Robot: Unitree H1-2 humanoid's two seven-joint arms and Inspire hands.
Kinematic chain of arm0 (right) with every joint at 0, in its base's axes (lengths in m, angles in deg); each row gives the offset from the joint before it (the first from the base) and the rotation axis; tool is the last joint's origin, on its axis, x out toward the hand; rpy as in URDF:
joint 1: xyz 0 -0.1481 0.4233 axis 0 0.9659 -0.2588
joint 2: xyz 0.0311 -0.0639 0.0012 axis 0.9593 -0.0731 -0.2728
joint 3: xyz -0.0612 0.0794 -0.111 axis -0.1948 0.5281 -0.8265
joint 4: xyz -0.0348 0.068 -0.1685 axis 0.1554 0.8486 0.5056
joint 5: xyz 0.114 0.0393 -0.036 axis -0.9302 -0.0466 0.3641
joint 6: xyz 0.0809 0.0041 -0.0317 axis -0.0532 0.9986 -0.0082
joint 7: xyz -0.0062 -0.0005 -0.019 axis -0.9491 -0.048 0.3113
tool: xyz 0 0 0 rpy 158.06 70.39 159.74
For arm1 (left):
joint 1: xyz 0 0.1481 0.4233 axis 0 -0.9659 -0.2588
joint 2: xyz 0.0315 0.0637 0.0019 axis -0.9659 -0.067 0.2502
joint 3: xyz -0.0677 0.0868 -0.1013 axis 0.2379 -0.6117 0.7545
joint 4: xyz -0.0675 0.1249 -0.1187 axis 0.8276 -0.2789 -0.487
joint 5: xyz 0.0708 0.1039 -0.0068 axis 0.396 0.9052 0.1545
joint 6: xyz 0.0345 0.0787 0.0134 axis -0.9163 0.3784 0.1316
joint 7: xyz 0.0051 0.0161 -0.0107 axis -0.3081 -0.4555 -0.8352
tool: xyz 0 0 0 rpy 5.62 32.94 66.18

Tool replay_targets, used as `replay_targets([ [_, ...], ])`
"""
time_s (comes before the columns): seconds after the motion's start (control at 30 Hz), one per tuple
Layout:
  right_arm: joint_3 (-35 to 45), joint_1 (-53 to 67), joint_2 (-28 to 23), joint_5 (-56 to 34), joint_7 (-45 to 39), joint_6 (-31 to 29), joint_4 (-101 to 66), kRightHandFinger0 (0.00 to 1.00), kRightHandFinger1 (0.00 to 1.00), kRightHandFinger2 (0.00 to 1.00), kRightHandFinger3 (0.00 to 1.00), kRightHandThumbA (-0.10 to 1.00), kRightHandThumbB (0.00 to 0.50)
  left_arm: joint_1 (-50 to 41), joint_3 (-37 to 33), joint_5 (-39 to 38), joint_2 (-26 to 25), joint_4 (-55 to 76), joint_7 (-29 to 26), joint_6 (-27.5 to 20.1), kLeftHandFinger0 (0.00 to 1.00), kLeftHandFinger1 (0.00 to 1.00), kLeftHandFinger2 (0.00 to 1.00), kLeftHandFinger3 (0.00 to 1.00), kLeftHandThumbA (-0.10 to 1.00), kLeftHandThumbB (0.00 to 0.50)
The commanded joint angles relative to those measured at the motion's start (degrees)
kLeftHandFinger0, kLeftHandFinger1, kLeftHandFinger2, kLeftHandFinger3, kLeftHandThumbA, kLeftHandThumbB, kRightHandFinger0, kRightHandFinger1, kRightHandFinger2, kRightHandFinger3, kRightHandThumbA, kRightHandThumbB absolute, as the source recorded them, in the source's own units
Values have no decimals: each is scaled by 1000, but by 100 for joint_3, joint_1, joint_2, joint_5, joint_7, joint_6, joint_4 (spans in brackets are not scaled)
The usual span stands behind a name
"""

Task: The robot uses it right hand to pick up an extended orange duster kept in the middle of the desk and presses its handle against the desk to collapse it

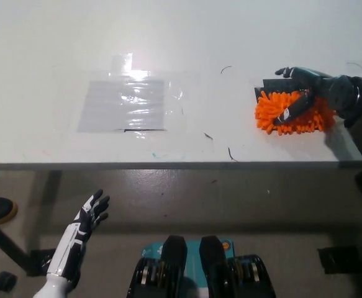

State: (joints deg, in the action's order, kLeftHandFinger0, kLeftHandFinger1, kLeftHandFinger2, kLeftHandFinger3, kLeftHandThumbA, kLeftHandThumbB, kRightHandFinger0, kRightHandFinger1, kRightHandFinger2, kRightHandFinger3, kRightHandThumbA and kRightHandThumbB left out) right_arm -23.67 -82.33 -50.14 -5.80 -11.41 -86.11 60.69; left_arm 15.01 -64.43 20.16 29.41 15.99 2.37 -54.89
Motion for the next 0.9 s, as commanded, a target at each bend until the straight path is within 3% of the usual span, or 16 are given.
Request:
replay_targets([
  [0.0,37,-451,-15,2,50,-29,280,1000,1000,1000,1000,1000,443,116,12,27,-88,143,26,-122,1000,1000,1000,1000,1000,110],
  [0.13,44,-482,-2,-8,57,-57,367,1000,1000,1000,1000,1000,443,117,13,26,-89,143,27,-121,1000,1000,1000,1000,1000,109],
  [0.2,132,-578,-78,-121,-225,119,497,1000,1000,1000,1000,1000,480,135,3,102,-96,134,2,-87,1000,1000,1000,1000,1000,125],
  [0.3,229,-600,-89,-214,-367,106,545,1000,1000,1000,1000,1000,474,137,4,66,-96,137,25,-78,1000,1000,1000,1000,1000,124],
  [0.4,-146,-971,-188,31,-1772,177,896,1000,1000,1000,1000,1000,450,124,32,78,-91,189,-9,-52,1000,1000,1000,1000,1000,119],
  [0.5,-179,-989,-188,22,-1807,173,922,1000,1000,1000,1000,1000,451,126,34,79,-96,192,-9,-50,1000,1000,1000,1000,1000,119],
  [0.57,-539,-1156,-247,306,-2469,301,1067,1000,1000,1000,1000,1000,397,161,25,69,-93,185,5,-41,1000,1000,1000,1000,1000,118],
  [0.73,-764,-1219,-229,349,-2575,413,1151,1000,1000,1000,1000,931,378,194,32,67,-103,181,7,-35,1000,1000,1000,1000,1000,118],
  [0.77,-986,-1237,-188,564,-2405,497,1181,1000,1000,1000,1000,536,184,232,60,-3,-93,183,6,5,1000,1000,1000,1000,1000,126],
  [0.8,-1101,-1194,-154,670,-2029,609,1186,65,129,308,866,88,314,259,58,-2,-105,159,18,-24,1000,1000,1000,1000,1000,125],
  [0.83,-1411,-1097,-170,970,-1349,398,1107,165,281,494,879,-92,159,280,61,-3,-108,159,21,-24,1000,1000,1000,1000,1000,119],
  [0.87,-1472,-1037,-188,1006,-1018,308,1061,385,493,631,900,-100,114,284,64,-12,-106,162,23,-16,1000,1000,1000,1000,1000,118],
])
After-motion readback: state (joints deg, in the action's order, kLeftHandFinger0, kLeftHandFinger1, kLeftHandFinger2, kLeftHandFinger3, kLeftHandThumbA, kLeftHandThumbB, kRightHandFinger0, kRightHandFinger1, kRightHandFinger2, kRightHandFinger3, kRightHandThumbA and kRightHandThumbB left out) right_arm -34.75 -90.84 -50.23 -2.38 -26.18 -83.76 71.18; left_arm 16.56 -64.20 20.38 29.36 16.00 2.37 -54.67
